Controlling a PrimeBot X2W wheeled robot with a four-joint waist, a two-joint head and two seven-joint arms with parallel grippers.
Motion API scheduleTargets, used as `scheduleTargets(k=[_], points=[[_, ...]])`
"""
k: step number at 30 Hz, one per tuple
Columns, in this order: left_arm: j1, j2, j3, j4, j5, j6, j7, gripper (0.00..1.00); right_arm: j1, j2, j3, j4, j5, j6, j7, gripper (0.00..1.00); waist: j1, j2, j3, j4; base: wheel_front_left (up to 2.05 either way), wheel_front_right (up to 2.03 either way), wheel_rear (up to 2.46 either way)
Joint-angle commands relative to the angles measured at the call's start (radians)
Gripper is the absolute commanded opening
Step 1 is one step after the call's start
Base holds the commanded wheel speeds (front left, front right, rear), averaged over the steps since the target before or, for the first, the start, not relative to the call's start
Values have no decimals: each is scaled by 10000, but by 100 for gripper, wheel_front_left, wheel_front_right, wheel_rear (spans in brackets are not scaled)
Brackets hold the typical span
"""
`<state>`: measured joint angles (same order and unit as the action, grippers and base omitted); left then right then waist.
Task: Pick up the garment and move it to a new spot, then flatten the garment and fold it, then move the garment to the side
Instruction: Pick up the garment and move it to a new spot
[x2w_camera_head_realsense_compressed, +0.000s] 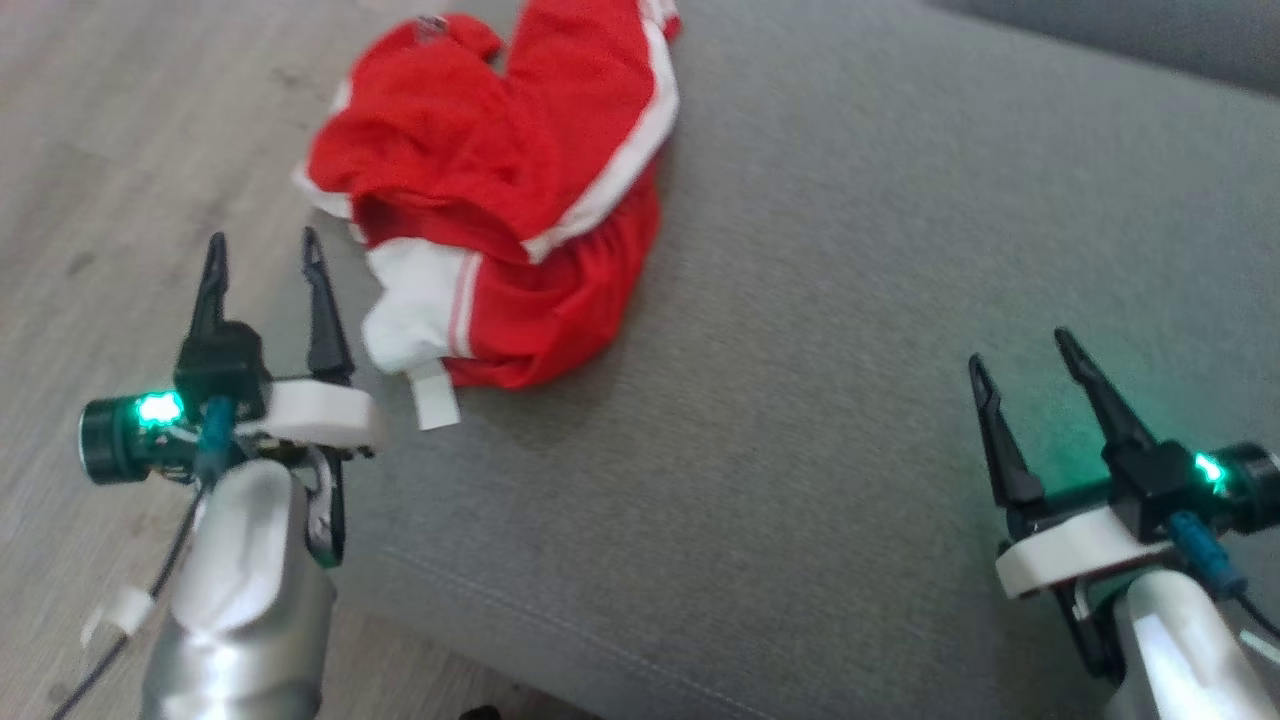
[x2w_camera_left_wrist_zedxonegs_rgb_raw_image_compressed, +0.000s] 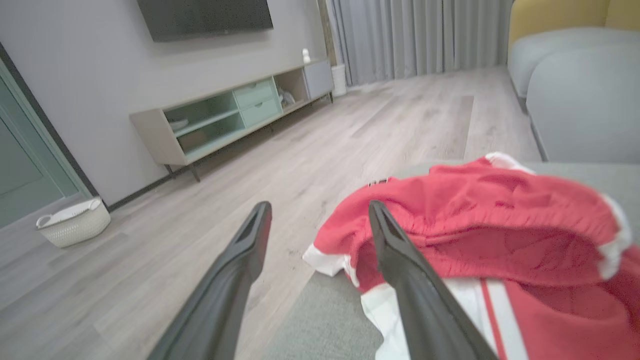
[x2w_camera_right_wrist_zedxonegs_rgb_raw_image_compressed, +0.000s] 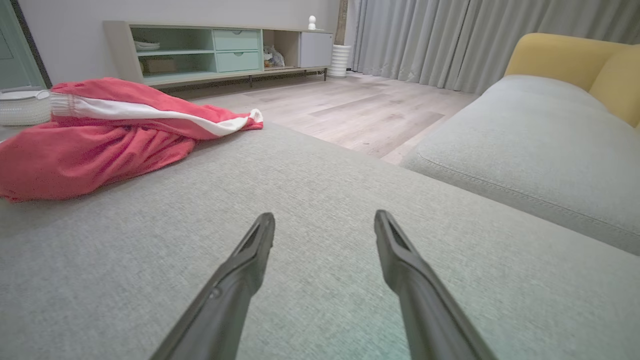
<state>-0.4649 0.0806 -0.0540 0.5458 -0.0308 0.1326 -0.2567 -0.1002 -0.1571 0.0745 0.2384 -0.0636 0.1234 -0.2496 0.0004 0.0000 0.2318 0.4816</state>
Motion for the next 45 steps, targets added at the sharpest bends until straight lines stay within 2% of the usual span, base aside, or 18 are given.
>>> scheduleTargets(k=[1,4,6,10,20,31,32,33,34,35,45], points=[[-400,316,501,261,-105,97,-51,100,-248,-125,249,-337,-65,73,-122,100,-4,0,681,-625,0,0,0],[-1139,405,721,1876,-354,93,-39,100,-445,-259,233,-463,-29,73,-122,100,-4,0,992,-947,0,0,0],[-1652,494,910,2758,-627,-63,-41,100,-511,-331,217,-533,-5,73,-122,100,-4,0,1174,-1113,0,0,0],[-2308,586,1033,3564,-843,-241,-47,100,-565,-417,177,-612,8,73,-122,100,-4,0,1520,-1350,0,0,0],[-3447,979,1231,4472,-923,-70,-50,100,-927,-863,213,-845,-13,73,-122,100,-4,0,2539,-1611,0,0,0],[-3815,996,1271,3944,-867,-192,-50,100,-1272,-1005,362,-861,61,73,-122,100,-4,0,3069,-1888,0,0,0],[-3843,996,1252,3899,-846,-225,-50,84,-1297,-1004,344,-856,64,73,-122,100,-4,0,3096,-1913,0,0,0],[-3861,1000,1258,3868,-836,-224,-50,44,-1323,-994,325,-848,65,73,-122,100,-4,0,3119,-1939,0,0,0],[-3872,1012,1261,3830,-812,-201,-50,29,-1347,-983,322,-837,62,73,-122,100,-4,0,3129,-1966,0,0,0],[-3881,1024,1266,3758,-791,-189,-50,0,-1373,-955,323,-820,65,73,-122,100,-4,0,3122,-2003,0,0,0],[-3645,1372,1138,2321,-341,-219,-51,0,-1506,-307,558,-596,185,73,-122,100,-4,0,2130,-2472,0,0,0]])
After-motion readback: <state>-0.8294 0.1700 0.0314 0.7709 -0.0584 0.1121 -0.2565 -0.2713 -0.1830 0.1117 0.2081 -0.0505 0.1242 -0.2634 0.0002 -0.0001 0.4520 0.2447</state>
